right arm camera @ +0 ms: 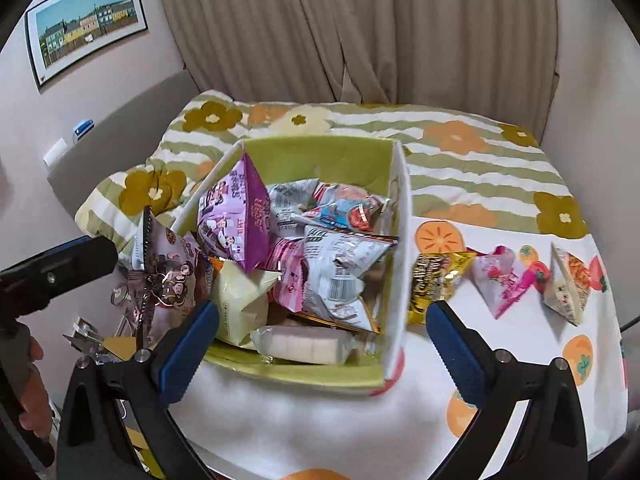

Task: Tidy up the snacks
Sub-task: 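Move both tools back toward the remaining snacks on the table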

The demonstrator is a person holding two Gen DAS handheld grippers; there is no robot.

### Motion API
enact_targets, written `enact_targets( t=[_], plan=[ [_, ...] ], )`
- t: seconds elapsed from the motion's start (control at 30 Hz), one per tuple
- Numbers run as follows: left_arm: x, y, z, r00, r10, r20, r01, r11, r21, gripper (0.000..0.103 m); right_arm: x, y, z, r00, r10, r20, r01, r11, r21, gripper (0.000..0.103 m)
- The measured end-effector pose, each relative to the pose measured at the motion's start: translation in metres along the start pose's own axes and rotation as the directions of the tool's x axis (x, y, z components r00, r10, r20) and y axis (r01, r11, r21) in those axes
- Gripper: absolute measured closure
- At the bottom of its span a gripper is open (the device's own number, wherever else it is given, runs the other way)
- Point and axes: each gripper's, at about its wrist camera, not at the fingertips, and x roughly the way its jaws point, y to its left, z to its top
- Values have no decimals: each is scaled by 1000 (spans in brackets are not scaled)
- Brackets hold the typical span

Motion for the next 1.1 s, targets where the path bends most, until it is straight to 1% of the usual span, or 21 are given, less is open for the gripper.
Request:
enact_targets(
  t=[0.13, 0.27, 0.37, 0.53, 0.7, 0.8, 0.9, 1.07, 1.1],
  plan=[
    [0, -25, 1, 999, -38, 9, 38, 998, 42, 0, -22, -13, -5, 999, -39, 37, 38, 999, 10, 0],
    [3, -57, 2, 996, -91, 4, 90, 991, 96, 0, -43, -35, -12, 994, -91, 58, 89, 995, 38, 0],
    [8, -78, 1, 992, -126, -7, 126, 983, 136, 0, -55, -52, -18, 990, -129, 62, 124, 989, 74, 0],
    [25, -117, -2, 981, -183, -55, 191, 962, 194, 0, -75, -87, -34, 978, -201, 49, 193, 973, 129, 0],
    [43, -153, -5, 976, -195, -97, 214, 942, 258, 0, -88, -126, -50, 965, -263, 20, 256, 954, 158, 0],
    [64, -180, -4, 977, -176, -120, 205, 930, 305, 0, -92, -153, -55, 957, -290, 4, 285, 943, 173, 0],
    [86, -201, 0, 975, -165, -146, 204, 925, 322, 0, -94, -178, -56, 949, -316, -2, 311, 933, 181, 0],
    [135, -238, 11, 971, -139, -197, 200, 920, 338, 0, -82, -220, -47, 951, -307, -28, 307, 936, 175, 0],
    [146, -245, 13, 965, -139, -220, 210, 916, 343, 0, -79, -227, -45, 954, -298, -30, 299, 938, 174, 0]
  ],
)
